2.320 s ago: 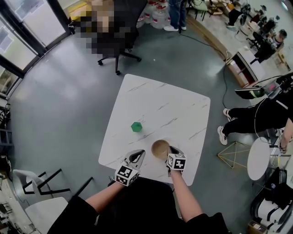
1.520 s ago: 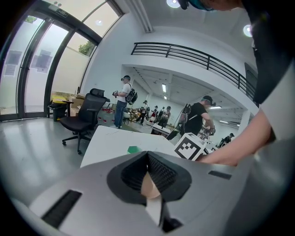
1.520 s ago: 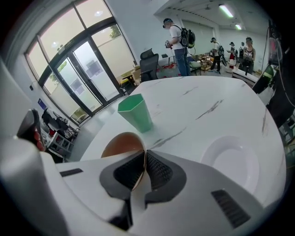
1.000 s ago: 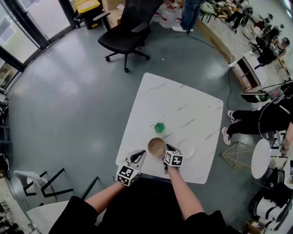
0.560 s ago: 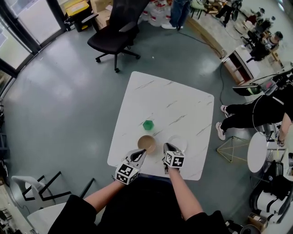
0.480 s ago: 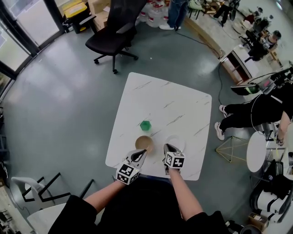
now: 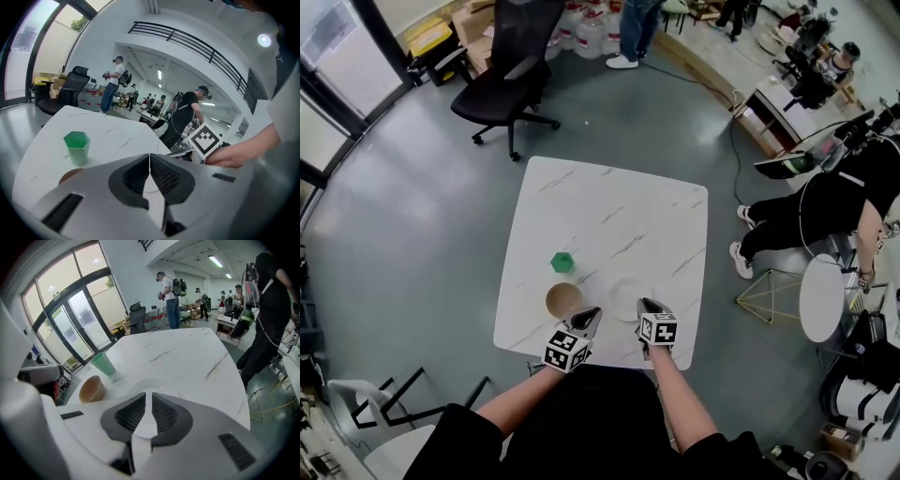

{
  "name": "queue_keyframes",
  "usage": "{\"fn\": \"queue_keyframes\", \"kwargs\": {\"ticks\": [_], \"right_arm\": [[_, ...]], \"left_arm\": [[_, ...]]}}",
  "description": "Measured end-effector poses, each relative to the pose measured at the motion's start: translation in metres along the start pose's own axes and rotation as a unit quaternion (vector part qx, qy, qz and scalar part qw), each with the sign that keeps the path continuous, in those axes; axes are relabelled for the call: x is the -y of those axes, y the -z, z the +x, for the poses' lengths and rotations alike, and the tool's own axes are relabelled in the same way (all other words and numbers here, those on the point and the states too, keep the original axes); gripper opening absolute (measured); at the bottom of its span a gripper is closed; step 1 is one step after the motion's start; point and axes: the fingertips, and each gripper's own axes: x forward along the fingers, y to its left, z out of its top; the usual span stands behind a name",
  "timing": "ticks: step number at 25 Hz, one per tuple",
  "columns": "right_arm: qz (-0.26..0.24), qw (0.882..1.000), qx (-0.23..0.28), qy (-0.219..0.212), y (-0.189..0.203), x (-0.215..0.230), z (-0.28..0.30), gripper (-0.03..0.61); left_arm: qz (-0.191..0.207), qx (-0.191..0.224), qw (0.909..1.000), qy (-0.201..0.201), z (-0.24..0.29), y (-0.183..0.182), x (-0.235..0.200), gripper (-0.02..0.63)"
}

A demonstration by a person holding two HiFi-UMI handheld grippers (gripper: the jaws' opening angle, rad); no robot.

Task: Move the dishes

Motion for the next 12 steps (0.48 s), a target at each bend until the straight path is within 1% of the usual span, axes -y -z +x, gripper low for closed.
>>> {"fn": "queue_keyframes", "kwargs": {"ticks": [3,6,7,9,10,12], "right_arm": [[0.003,1.000,-0.021,-0.009,0.005,0.021,0.002,0.095],[0.000,0.999,-0.031,-0.008,0.011,0.042,0.008,0.095],[-0.001,0.999,-0.037,-0.010,0.014,0.048,0.012,0.095],[-0.003,0.999,-0.052,-0.015,0.021,0.058,0.017,0.098],[-0.003,0.998,-0.058,-0.017,0.024,0.060,0.019,0.100],[-0.001,0.998,-0.063,-0.023,0.025,0.063,0.022,0.100]], "left_arm": [[-0.011,-0.029,0.9994,0.011,0.023,0.005,0.012,0.017],[-0.017,-0.065,0.9977,0.011,0.046,0.017,0.014,0.022],[-0.024,-0.077,0.9967,0.006,0.054,0.023,0.013,0.047],[-0.055,-0.099,0.9936,-0.005,0.065,0.035,0.010,0.105],[-0.071,-0.108,0.9915,-0.011,0.068,0.040,0.009,0.119],[-0.086,-0.125,0.9880,-0.029,0.074,0.049,0.005,0.128]]}}
